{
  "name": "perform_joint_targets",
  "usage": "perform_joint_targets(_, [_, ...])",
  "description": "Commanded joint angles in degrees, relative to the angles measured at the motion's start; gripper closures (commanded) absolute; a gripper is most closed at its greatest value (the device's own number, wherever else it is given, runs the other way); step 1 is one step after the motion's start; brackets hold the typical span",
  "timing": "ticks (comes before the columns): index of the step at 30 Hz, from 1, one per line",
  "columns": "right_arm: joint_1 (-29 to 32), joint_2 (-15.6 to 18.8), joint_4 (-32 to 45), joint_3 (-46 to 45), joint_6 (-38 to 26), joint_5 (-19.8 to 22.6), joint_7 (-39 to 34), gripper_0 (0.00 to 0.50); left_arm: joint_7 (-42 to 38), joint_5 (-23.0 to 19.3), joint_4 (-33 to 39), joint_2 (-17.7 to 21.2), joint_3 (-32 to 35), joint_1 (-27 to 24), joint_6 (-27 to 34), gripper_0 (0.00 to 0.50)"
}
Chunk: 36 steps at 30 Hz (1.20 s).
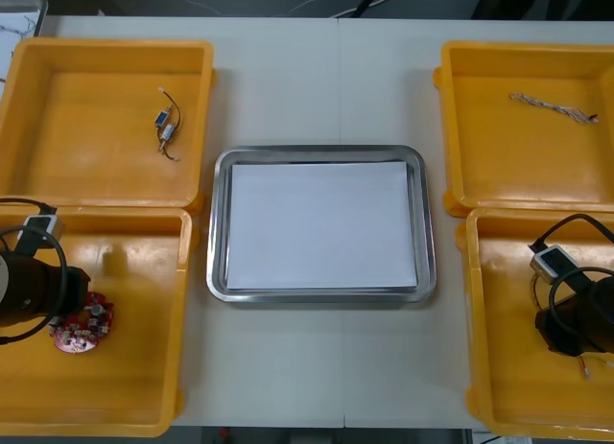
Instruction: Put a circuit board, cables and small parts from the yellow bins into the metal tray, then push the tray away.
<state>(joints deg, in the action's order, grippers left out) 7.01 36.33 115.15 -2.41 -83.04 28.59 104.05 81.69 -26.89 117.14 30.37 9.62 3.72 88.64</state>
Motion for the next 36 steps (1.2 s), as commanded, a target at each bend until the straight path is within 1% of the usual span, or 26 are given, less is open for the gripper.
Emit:
perform_joint_targets(1, [0.7, -1.0, 0.3, 1.4, 0.5, -0.1, 1.8, 0.453, 0.9, 0.9, -0.2, -0.6, -1.3, -1.1, -0.5, 0.133])
perform_joint_targets(2, [0.6, -1.0, 0.3, 1.3, 0.5, -0.1, 1.7, 0.484, 0.8, 1.0, -0.2, -0.6, -1.4, -0.8, -0.6, 0.132])
perform_joint_targets(3, [0.6, -1.0, 0.3, 1.3, 0.5, -0.1, 1.7, 0.500, 0.9, 1.0, -0.2, -0.7, -1.4, -0.6, -0.5, 0.134])
perform_joint_targets(9, [-0.4, -1.0, 0.4, 1.1, 0.5, 0.1, 1.6, 0.500, 1.1, 1.1, -0.2, -0.6, -1.4, -0.1, -0.5, 0.135])
perform_joint_targets(11, [-0.7, -1.0, 0.4, 0.7, 0.5, 0.3, 1.5, 0.500, 1.1, 1.1, -0.2, -0.7, -1.4, -0.1, -0.5, 0.155])
perform_joint_targets(13, [-1.4, -1.0, 0.4, -0.2, 0.4, 1.6, 1.8, 0.500, 1.1, 1.2, -0.2, -0.7, -1.4, -0.1, -0.5, 0.185])
perform_joint_targets(15, [-2.1, -0.9, 0.4, -1.2, -0.1, 2.6, 2.0, 0.500, 1.1, 1.2, -0.2, -0.7, -1.4, 0.0, -0.5, 0.199])
perform_joint_targets(17, [-2.9, -0.8, 0.6, -1.7, -1.2, 3.2, 2.2, 0.500, 1.1, 1.1, -0.2, -0.7, -1.4, 0.1, -0.5, 0.204])
perform_joint_targets(19, [-4.3, -0.9, 1.1, -2.5, -4.0, 3.6, 2.2, 0.500, 1.1, 1.1, -0.2, -0.6, -1.3, 0.2, -0.5, 0.206])
perform_joint_targets(22, [-5.4, -0.9, 2.5, -3.7, -7.2, 4.4, 2.2, 0.500, 1.2, 1.1, -0.2, -0.6, -1.4, 0.5, -0.5, 0.224])
perform_joint_targets(25, [-5.9, -1.1, 3.4, -4.6, -9.1, 4.8, 2.2, 0.500, 1.2, 1.3, -0.2, -0.7, -1.3, 0.7, -0.6, 0.222])
perform_joint_targets(27, [-5.8, -1.2, 4.3, -5.5, -10.0, 5.3, 1.9, 0.500, 1.3, 1.3, -0.2, -0.7, -1.4, 0.8, -0.6, 0.252])
perform_joint_targets(28, [-5.9, -1.2, 4.8, -5.9, -10.6, 5.6, 1.9, 0.500, 1.2, 1.3, -0.2, -0.6, -1.4, 0.8, -0.6, 0.289])
perform_joint_targets(29, [-6.0, -1.2, 5.3, -6.5, -11.2, 6.0, 1.9, 0.500, 1.2, 1.3, -0.2, -0.6, -1.4, 0.8, -0.6, 0.344])
perform_joint_targets(30, [-6.0, -1.2, 5.6, -6.8, -11.5, 6.1, 1.9, 0.500, 1.2, 1.4, -0.2, -0.6, -1.3, 0.8, -0.5, 0.375])
perform_joint_targets(31, [-6.0, -1.2, 6.2, -7.3, -12.2, 6.4, 1.9, 0.500, 1.1, 1.4, -0.2, -0.7, -1.3, 0.8, -0.6, 0.427])
perform_joint_targets(32, [-6.1, -1.2, 7.0, -8.0, -13.1, 6.8, 1.8, 0.500, 0.9, 1.4, -0.2, -0.6, -1.4, 0.8, -0.6, 0.462])
perform_joint_targets(34, [-6.3, -1.2, 7.9, -9.0, -14.4, 8.2, 1.6, 0.500, 0.8, 1.4, -0.2, -0.6, -1.4, 0.8, -0.6, 0.500])
perform_joint_targets(36, [-6.5, -1.2, 8.5, -10.3, -15.8, 9.9, 1.5, 0.500, 0.8, 1.3, -0.2, -0.6, -1.4, 0.8, -0.5, 0.500])
